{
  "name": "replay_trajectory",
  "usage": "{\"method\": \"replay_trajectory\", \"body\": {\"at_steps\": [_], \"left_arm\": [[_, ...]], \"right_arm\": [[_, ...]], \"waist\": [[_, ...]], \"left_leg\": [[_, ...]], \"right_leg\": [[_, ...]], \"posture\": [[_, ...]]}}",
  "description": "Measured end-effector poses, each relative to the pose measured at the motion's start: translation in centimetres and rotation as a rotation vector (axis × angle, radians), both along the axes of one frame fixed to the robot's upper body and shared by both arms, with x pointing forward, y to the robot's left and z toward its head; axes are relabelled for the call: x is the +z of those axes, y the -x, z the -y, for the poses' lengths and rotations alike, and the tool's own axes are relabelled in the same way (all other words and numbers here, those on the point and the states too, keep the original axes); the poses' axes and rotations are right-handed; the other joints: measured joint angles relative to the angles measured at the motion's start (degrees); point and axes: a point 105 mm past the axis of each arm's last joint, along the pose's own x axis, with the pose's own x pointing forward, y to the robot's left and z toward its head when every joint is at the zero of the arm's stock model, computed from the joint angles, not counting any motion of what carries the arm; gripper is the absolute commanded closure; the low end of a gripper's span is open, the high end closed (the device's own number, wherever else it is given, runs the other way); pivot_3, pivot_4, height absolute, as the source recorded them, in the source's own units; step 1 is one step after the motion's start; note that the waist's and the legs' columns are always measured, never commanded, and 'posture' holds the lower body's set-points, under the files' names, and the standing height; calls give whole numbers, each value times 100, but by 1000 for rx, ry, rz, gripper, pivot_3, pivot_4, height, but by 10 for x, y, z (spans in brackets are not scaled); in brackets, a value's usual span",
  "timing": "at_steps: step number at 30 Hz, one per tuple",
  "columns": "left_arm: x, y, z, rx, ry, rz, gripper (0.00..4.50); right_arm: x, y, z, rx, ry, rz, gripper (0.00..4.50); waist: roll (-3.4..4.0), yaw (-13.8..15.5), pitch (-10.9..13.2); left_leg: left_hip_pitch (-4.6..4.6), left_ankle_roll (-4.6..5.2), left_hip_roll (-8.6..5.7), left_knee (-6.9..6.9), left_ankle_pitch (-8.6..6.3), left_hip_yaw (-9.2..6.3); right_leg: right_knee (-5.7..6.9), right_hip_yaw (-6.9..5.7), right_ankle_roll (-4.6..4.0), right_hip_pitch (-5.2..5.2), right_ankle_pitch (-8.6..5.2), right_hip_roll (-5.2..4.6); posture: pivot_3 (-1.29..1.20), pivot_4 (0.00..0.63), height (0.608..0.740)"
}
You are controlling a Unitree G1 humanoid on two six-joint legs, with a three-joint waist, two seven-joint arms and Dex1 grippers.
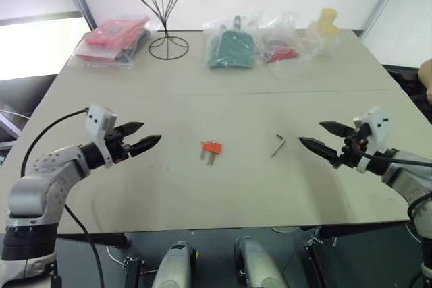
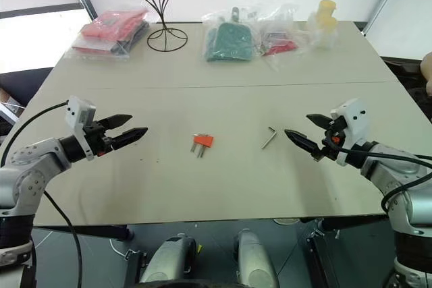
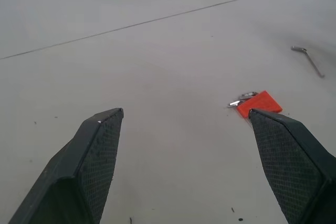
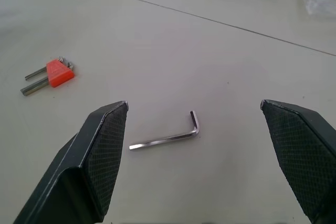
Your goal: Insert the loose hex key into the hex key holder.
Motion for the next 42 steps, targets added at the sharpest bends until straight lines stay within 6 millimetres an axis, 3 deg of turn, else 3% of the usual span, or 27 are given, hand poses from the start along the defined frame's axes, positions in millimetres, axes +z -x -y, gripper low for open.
{"method": "replay_trajectory", "body": {"at_steps": [17,31,34,38,42], "left_arm": [[2,-6,-4,7,13,23,531],[6,-12,0,-80,-34,33,531],[3,-13,15,-201,-76,32,531],[11,-9,43,-446,-136,33,531],[9,-11,45,-516,-179,14,531]], "right_arm": [[-7,-5,10,-76,-3,-56,283],[-12,-4,-4,-8,52,-29,283],[-16,-6,-23,82,62,-44,283],[-21,-14,-80,300,70,-31,283],[-30,-18,-113,417,92,-28,283]], "waist": [[0,7,0],[0,5,0],[0,0,0],[1,-37,1],[1,-31,1]], "left_leg": [[-1,0,-1,0,0,0],[0,0,-2,2,0,1],[0,0,-3,7,0,2],[0,0,0,8,0,1],[-3,1,0,2,0,1]], "right_leg": [[0,0,0,0,1,0],[2,0,0,0,1,0],[4,-1,-2,0,3,3],[6,-1,-5,-1,4,10],[4,-2,16,-7,13,10]], "posture": [[0,150,740],[0,150,740],[0,150,740],[0,150,740],[0,150,740]]}}
